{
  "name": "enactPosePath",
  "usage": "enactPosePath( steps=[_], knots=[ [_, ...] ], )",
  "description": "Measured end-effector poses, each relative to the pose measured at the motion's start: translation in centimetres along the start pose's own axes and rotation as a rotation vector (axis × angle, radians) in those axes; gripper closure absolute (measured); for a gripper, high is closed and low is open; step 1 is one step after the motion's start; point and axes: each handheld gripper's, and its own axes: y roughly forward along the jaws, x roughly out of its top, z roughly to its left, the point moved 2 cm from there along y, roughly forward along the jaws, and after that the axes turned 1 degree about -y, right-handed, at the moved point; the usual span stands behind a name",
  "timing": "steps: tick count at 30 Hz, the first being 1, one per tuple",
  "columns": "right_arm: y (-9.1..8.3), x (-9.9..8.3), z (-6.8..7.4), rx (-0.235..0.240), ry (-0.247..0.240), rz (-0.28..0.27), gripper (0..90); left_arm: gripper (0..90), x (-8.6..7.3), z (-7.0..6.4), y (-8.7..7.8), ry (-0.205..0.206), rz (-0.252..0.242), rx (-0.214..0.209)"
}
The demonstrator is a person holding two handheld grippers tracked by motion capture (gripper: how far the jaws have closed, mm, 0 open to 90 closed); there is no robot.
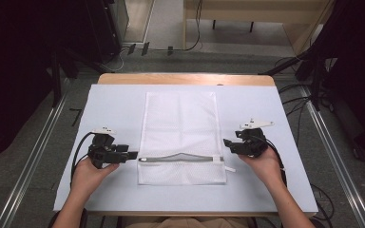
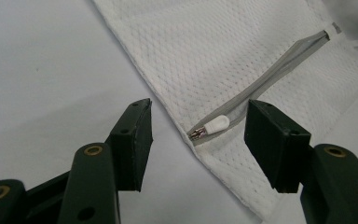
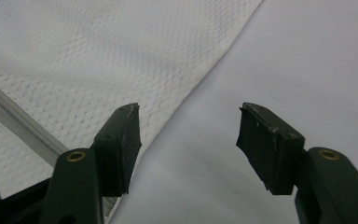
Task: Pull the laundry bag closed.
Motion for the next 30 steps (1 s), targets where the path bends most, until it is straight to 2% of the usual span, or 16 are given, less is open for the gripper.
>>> enactPosePath(
  steps=[3,11,14,19,23,26,30],
  knots=[
    [0.08,-0.08,0.12,0.008,-0.007,0.014,39.8,42.0,-0.01,0.07,-0.07,0.004,-0.004,0.002],
    [-0.09,-0.01,0.34,0.015,-0.007,-0.003,40.3,40.5,-0.02,0.31,-0.13,-0.011,-0.025,0.003],
    [-0.17,-0.02,0.4,0.017,-0.002,-0.005,40.8,40.6,-0.04,0.33,-0.15,-0.002,-0.024,0.014],
    [-0.36,-0.18,0.47,0.024,-0.004,-0.004,41.9,42.1,0.19,0.14,-0.12,-0.008,-0.036,0.001],
    [-0.46,-0.29,0.39,0.026,0.004,0.001,43.1,42.2,0.31,0.08,0.09,0.001,-0.029,-0.004],
    [-0.41,-0.29,0.39,0.034,0.007,0.009,44.9,44.4,0.26,0.14,0.07,-0.009,-0.022,-0.017],
    [-0.33,-0.17,0.61,0.042,0.0,0.008,45.7,44.1,0.23,0.32,-0.04,-0.013,-0.029,-0.011]
  ],
)
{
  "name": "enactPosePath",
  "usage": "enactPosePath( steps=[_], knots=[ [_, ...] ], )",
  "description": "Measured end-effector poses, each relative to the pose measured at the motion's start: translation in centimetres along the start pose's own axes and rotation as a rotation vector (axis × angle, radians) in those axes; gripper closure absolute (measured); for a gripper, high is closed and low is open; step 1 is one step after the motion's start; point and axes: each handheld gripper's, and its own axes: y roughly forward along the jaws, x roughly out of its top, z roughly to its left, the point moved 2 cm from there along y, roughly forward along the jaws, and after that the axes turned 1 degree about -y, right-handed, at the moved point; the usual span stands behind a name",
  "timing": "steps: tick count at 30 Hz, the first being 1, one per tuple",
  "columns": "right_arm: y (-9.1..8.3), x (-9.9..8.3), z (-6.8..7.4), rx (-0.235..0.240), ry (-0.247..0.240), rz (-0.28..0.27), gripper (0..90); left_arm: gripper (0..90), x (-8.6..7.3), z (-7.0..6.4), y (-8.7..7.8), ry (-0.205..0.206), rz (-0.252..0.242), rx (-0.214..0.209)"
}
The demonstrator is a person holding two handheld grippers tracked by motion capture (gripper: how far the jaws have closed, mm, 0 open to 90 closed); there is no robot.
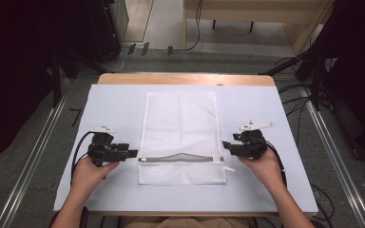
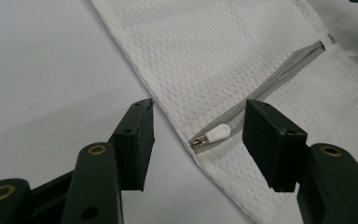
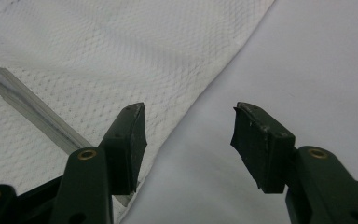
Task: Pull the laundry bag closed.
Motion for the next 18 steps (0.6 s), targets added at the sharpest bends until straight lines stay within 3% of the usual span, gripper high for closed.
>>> enactPosePath(
  steps=[10,18],
  knots=[
    [0.13,0.32,0.18,0.011,-0.005,-0.006,47.0,42.8,-0.39,0.26,-0.67,-0.019,-0.027,0.011],
    [0.02,0.32,0.5,0.018,-0.015,-0.002,47.7,42.3,-0.38,0.19,-0.6,-0.01,-0.017,0.017]
  ],
)
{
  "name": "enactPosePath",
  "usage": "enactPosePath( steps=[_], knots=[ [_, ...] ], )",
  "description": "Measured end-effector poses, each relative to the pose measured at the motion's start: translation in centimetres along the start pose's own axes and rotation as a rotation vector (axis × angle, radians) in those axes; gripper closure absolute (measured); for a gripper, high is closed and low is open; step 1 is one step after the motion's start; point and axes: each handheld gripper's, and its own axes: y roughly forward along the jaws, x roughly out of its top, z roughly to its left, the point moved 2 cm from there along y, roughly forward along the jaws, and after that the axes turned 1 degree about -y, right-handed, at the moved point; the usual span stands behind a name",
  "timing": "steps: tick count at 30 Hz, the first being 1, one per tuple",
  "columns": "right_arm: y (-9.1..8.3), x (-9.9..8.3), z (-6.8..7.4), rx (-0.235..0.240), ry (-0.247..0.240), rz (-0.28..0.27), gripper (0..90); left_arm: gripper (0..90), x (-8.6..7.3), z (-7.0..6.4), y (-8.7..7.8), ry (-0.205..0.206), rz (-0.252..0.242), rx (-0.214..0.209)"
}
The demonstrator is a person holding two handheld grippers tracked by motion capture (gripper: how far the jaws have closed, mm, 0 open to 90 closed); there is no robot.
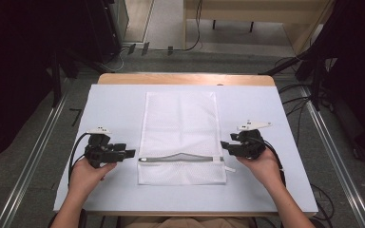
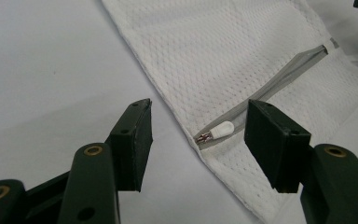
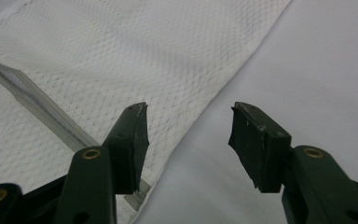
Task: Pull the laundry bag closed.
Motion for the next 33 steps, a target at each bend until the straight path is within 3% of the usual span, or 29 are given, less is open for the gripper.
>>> enactPosePath(
  steps=[6,9,12,17,21,24,28,33],
  knots=[
    [-0.2,-0.1,0.5,0.008,-0.013,0.005,48.6,42.5,0.2,0.0,0.1,0.002,-0.005,-0.001],
    [-0.3,-0.1,1.0,0.011,-0.035,0.022,49.6,42.7,0.5,-0.1,0.1,-0.015,-0.012,-0.038],
    [-0.4,-0.1,1.2,0.017,-0.054,0.026,49.4,42.6,0.7,-0.3,0.2,-0.003,-0.018,-0.044],
    [-0.5,0.3,1.9,0.03,-0.058,0.035,48.8,42.3,0.6,-0.1,0.5,0.013,0.01,-0.017],
    [-0.6,0.8,2.4,0.044,-0.065,0.048,47.1,42.2,0.5,-0.1,0.4,0.012,0.003,-0.003],
    [-0.8,1.0,2.9,0.071,-0.056,0.051,45.7,41.9,0.5,-0.2,0.4,0.015,0.001,-0.002],
    [-0.7,1.5,3.6,0.063,-0.102,0.044,45.7,42.1,0.5,-0.3,0.5,0.03,0.006,0.0],
    [-0.4,2.3,4.5,0.098,-0.093,0.07,46.5,41.7,0.6,-0.1,0.5,0.028,0.004,0.0]
  ],
)
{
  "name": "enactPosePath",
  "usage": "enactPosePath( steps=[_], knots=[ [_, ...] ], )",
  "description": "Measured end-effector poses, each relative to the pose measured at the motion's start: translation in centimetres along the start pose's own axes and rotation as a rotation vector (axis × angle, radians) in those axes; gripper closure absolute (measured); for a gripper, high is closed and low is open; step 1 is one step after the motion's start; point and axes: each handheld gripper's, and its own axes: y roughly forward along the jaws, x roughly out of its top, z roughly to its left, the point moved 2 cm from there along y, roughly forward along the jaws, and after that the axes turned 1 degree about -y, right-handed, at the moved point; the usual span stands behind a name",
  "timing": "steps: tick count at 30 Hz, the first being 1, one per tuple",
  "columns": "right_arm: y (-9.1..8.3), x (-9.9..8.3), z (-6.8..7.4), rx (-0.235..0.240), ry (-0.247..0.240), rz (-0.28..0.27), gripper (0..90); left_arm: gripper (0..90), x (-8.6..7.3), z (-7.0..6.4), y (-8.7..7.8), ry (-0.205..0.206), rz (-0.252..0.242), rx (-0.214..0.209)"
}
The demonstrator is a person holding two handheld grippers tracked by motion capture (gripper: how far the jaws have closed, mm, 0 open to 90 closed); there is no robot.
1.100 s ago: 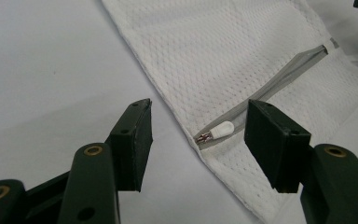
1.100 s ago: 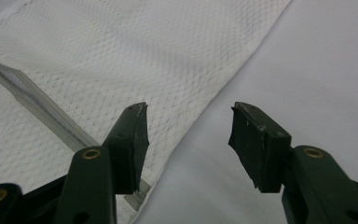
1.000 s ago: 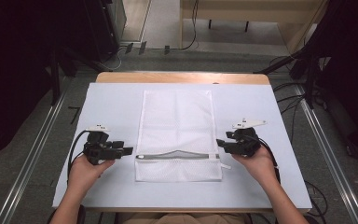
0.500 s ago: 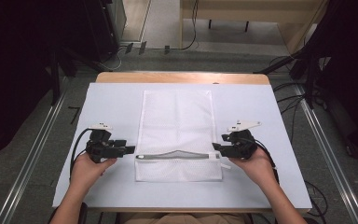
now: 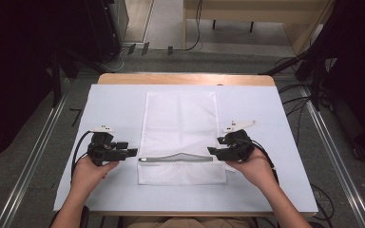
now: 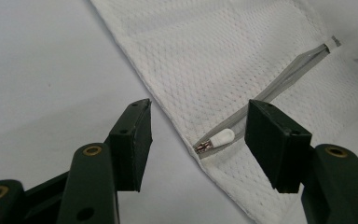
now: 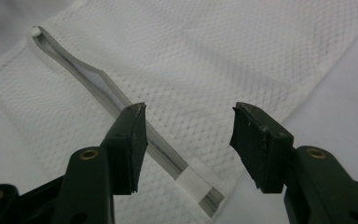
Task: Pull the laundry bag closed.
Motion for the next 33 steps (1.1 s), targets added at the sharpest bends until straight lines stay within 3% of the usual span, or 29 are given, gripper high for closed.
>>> enactPosePath(
  steps=[9,21,27,33],
  knots=[
    [0.6,2.7,2.4,0.054,-0.024,-0.008,47.3,41.2,0.1,0.1,0.0,-0.003,-0.009,0.002],
    [2.0,4.9,4.6,0.118,-0.073,-0.014,57.2,41.1,0.5,0.5,0.2,-0.01,-0.013,-0.003],
    [2.8,5.9,5.7,0.143,-0.073,-0.028,57.5,40.9,0.5,0.7,0.3,-0.005,-0.011,0.017],
    [3.8,6.5,7.2,0.17,-0.09,-0.02,57.2,40.8,0.6,1.1,0.1,-0.026,-0.017,0.015]
  ],
)
